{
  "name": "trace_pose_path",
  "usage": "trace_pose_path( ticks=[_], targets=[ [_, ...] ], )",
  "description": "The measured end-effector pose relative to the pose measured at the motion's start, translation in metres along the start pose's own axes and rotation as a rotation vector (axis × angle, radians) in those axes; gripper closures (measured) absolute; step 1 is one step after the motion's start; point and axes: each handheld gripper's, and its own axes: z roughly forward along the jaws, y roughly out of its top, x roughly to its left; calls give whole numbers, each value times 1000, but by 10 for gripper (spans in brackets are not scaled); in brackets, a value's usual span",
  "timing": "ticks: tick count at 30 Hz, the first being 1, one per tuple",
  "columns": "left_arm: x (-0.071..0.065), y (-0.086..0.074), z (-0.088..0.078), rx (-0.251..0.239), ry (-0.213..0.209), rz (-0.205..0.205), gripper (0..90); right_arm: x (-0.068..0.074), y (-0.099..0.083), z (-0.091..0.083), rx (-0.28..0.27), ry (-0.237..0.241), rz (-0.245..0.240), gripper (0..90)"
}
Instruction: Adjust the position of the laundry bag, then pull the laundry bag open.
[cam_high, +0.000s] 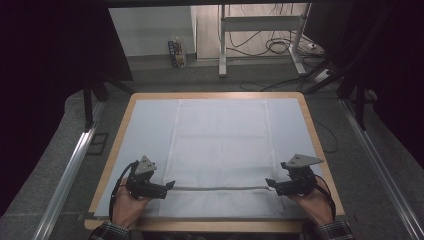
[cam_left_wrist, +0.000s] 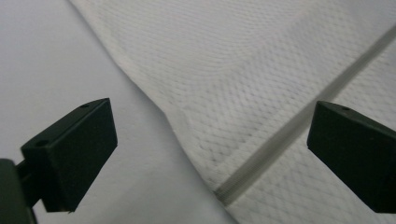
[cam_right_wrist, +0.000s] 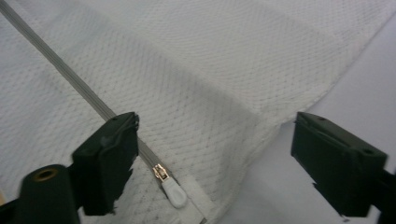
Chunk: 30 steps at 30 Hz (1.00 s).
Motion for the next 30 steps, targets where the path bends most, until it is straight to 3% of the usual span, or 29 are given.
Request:
trace_pose_path(
  ticks=[5,13,17,18,25,30],
  targets=[
    [-6,-6,1,32,1,38,0,1,-5,0,-5,33,33,79],
    [-7,-8,3,50,22,68,0,3,-9,-1,8,25,43,76],
    [-5,-9,5,55,23,59,0,3,-11,-1,12,33,69,47],
    [-4,-10,6,63,26,54,0,3,-12,0,24,44,95,32],
    [-2,-11,9,80,32,43,0,6,-13,-1,29,51,92,15],
    [0,-11,8,67,33,29,1,4,-18,-3,86,55,75,45]
  ],
)
